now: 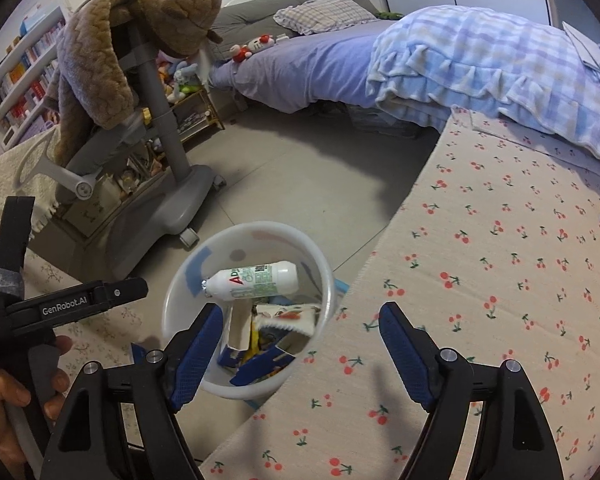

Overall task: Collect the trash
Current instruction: 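Open both grippers over the wastebasket to drop the bottle and bag, then move both grippers back over the table toward the sponge and bottle, then grasp the yellow sponge with the left gripper while the right gripper holds the white AD bottle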

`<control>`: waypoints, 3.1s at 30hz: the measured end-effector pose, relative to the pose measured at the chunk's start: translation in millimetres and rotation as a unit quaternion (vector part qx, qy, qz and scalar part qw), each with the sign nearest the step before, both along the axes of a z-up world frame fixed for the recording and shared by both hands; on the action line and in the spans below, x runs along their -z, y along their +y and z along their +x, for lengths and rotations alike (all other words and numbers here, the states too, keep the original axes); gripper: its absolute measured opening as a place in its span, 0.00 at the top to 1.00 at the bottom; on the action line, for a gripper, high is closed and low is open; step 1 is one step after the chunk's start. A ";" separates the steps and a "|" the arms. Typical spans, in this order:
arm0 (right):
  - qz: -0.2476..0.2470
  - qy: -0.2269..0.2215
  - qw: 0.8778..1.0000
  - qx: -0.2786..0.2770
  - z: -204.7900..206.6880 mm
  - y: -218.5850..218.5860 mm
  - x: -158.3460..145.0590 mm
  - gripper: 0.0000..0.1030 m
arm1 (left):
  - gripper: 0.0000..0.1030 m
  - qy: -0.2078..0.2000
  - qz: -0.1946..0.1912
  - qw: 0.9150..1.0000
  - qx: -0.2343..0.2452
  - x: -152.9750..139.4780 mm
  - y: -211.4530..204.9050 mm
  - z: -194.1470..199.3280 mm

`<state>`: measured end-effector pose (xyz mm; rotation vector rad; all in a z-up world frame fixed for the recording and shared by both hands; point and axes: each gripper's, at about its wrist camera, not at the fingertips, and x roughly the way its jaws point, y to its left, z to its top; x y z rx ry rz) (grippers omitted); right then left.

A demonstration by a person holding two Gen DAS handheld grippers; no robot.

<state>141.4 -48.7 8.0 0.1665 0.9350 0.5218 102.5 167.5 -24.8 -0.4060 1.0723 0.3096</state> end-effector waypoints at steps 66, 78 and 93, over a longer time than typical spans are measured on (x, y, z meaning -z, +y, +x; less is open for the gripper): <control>-0.037 0.096 0.948 0.301 -40.6 -396.4 28.6 0.63 | 0.14 -0.033 0.023 0.960 0.276 -17.3 -347.6 85.0; -0.029 0.100 0.944 0.314 -62.7 -438.3 41.7 0.63 | 0.49 -0.107 -0.137 0.944 0.280 14.0 -420.5 133.9; -0.018 0.112 0.935 0.337 -69.8 -462.2 52.5 0.64 | 0.72 -0.069 -0.135 0.945 0.290 25.4 -461.3 155.3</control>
